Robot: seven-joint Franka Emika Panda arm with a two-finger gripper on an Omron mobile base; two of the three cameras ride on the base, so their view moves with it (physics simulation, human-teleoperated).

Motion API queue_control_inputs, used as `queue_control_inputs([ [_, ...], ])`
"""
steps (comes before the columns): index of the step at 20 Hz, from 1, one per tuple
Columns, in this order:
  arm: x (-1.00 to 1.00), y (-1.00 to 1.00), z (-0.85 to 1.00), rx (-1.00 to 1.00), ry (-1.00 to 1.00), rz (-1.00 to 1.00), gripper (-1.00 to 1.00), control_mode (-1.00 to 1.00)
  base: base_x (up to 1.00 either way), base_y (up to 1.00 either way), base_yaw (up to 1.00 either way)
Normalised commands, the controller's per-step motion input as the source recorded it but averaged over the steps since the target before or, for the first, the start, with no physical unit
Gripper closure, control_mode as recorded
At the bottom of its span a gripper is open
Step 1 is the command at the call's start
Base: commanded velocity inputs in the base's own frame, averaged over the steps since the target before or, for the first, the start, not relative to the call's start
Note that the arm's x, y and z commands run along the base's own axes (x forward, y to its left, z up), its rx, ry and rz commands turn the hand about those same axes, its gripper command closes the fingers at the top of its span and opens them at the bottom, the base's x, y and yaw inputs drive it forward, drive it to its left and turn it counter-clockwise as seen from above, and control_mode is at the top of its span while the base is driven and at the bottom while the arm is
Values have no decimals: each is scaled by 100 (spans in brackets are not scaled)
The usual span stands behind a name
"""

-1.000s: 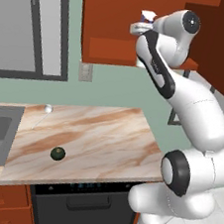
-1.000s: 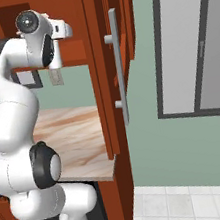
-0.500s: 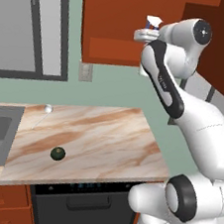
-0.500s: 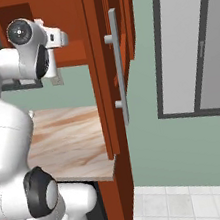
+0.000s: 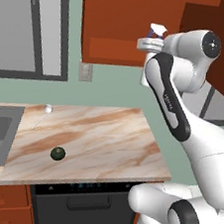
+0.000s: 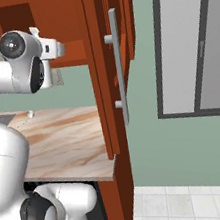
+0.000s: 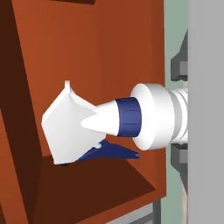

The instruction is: Open the cabinet. Pick the spray and place it next to the sink. Then close the cabinet.

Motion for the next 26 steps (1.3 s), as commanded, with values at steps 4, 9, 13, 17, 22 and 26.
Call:
queue_control_inputs([
  [4, -39, 8, -15, 5, 2, 0, 100, -100, 0, 0, 0],
  [9, -32, 12, -18, 5, 5, 0, 100, -100, 0, 0, 0],
  [13, -23, 15, -22, 4, 7, 1, 100, -100, 0, 0, 0],
  [17, -22, 16, -27, 3, 6, 4, 100, -100, 0, 0, 0],
  [22, -26, 21, -30, 1, 1, 5, 100, -100, 0, 0, 0],
  [26, -27, 24, -31, 0, 0, 8, 100, -100, 0, 0, 0],
])
